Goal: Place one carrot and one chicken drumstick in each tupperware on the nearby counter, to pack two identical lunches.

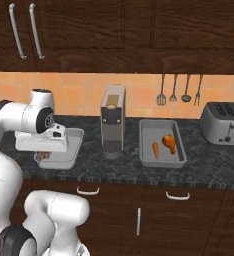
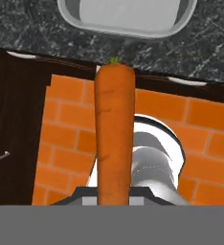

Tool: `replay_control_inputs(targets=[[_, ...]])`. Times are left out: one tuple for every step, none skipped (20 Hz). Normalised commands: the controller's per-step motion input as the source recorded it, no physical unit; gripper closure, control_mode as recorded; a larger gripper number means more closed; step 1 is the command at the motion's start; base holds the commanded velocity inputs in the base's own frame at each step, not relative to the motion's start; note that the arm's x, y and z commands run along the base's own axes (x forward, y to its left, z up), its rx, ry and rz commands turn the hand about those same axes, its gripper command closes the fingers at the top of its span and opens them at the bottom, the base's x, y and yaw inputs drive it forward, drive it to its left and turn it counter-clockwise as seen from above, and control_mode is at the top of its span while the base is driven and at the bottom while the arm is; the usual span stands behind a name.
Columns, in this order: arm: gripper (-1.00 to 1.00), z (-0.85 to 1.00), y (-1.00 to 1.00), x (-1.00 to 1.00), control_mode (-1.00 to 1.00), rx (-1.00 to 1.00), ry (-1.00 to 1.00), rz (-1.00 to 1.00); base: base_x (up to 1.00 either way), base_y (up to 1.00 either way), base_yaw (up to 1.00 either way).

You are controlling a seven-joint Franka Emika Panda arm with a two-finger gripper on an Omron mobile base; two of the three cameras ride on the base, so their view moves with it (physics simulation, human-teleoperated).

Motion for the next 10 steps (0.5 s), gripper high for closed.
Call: replay_control_inputs(targets=[[1.0, -0.14, 0.31, 1.0, -1.0, -0.02, 0.11, -0.02, 0.0, 0.0, 0.0], [1.0, -0.11, 0.26, 1.0, -1.0, -0.06, 0.12, -0.05, 0.0, 0.0, 0.0], [1.0, -0.14, 0.13, 1.0, -1.0, -0.07, 0.09, -0.05, 0.0, 0.0, 0.0], [1.0, -0.28, 0.06, 1.0, -1.0, -0.05, 0.01, -0.05, 0.0, 0.0, 0.0], [1.0, -0.52, 0.04, 1.0, -1.0, -0.03, 0.0, -0.03, 0.0, 0.0, 0.0], [1.0, -0.71, 0.01, 1.0, -1.0, -0.02, 0.0, -0.02, 0.0, 0.0, 0.0], [1.0, -0.89, 0.0, 1.0, -1.0, 0.0, 0.0, -0.01, 0.0, 0.0, 0.0], [1.0, -1.0, 0.12, 1.0, -1.0, -0.01, 0.0, -0.01, 0.0, 0.0, 0.0], [1.0, -1.0, 0.21, 1.0, -1.0, -0.01, 0.0, -0.02, 0.0, 0.0, 0.0], [1.0, -0.92, 0.18, 1.0, -1.0, 0.0, 0.0, -0.01, 0.0, 0.0, 0.0]])
